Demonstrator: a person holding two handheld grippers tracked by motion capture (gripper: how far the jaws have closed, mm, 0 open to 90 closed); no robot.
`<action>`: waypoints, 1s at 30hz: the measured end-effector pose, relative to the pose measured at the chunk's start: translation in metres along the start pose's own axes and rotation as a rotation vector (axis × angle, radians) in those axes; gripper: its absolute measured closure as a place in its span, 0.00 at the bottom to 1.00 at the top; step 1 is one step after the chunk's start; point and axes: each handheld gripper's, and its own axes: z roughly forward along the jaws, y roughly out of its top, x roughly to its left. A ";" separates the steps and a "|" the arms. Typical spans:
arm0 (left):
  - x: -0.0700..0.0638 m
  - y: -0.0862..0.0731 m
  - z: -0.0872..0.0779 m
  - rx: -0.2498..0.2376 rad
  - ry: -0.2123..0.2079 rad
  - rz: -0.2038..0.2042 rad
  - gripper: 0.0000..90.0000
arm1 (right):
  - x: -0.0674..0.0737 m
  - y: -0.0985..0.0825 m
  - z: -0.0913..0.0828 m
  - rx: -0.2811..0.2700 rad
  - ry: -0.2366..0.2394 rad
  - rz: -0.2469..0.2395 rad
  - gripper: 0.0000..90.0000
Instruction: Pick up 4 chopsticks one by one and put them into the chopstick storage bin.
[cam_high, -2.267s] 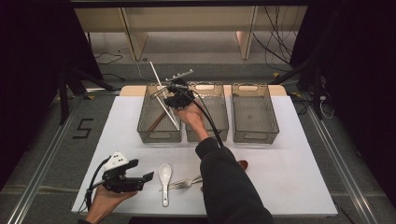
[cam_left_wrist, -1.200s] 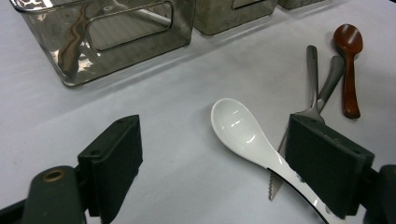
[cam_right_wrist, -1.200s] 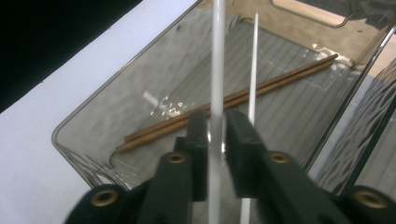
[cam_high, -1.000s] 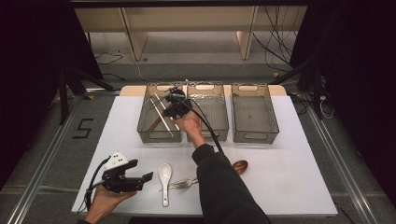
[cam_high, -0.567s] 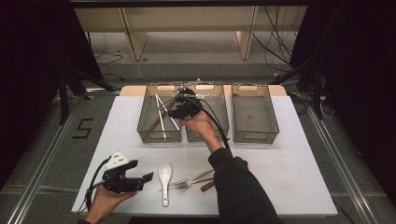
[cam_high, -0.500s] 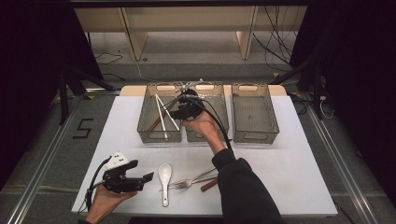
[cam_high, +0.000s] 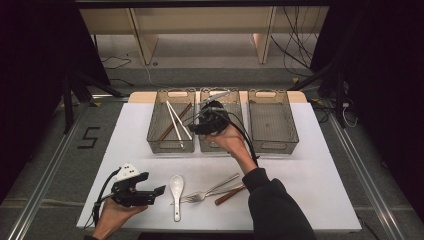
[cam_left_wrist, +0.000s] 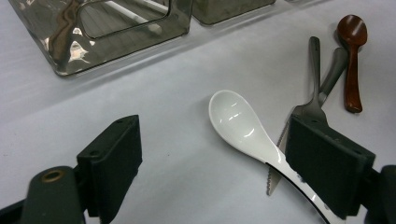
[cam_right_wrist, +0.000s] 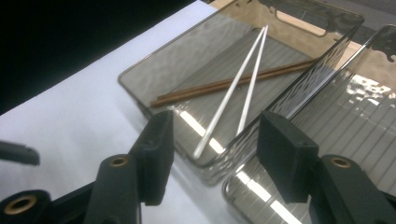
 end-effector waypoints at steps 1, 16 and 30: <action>0.000 0.000 0.000 0.001 0.002 -0.001 0.20 | 0.001 -0.002 -0.002 0.001 0.001 -0.005 0.50; -0.005 0.001 0.005 0.051 -0.004 -0.019 0.20 | 0.010 -0.051 -0.040 0.012 0.027 -0.063 0.43; -0.010 0.003 0.008 0.082 0.002 -0.026 0.20 | -0.001 -0.107 -0.071 0.045 0.015 -0.061 0.38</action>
